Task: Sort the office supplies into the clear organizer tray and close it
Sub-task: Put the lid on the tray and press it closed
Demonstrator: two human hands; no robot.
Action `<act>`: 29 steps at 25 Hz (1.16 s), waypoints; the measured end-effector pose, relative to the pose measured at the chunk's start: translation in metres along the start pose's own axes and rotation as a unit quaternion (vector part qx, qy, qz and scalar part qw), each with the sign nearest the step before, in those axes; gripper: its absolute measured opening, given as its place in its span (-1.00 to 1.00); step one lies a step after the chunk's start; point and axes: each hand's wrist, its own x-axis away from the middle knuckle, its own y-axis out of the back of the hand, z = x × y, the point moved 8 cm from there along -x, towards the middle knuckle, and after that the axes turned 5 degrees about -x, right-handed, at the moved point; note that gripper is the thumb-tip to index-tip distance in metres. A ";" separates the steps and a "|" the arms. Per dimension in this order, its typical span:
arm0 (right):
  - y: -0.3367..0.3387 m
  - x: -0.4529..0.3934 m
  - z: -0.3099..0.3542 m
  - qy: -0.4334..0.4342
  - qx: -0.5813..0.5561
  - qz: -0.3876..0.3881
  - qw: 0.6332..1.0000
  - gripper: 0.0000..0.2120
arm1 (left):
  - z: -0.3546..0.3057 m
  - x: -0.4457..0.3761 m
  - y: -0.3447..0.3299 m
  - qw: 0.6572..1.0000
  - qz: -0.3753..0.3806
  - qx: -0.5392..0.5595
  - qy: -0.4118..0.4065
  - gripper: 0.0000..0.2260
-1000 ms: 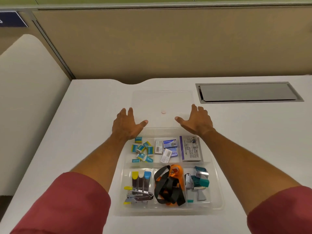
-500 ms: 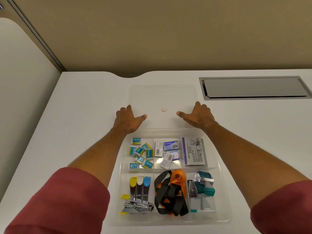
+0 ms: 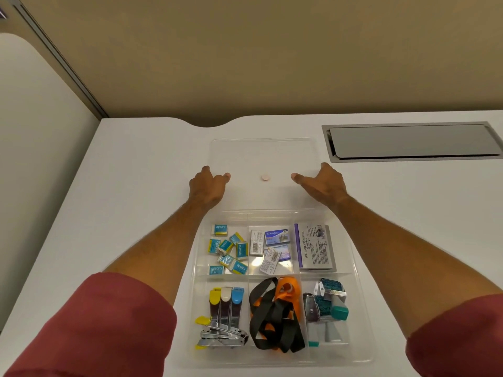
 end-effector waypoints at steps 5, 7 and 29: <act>0.015 0.005 0.006 0.012 -0.035 -0.022 0.999 -0.13 | -0.009 0.005 0.012 0.999 -0.023 0.026 -0.006 -0.42; 0.025 0.008 0.012 0.026 -0.053 -0.039 0.997 -0.15 | -0.015 0.009 0.020 0.999 -0.034 0.036 -0.012 -0.44; 0.124 0.129 0.049 0.118 -0.309 -0.177 0.927 -0.53 | -0.046 0.117 0.126 0.949 -0.161 0.246 -0.114 -0.70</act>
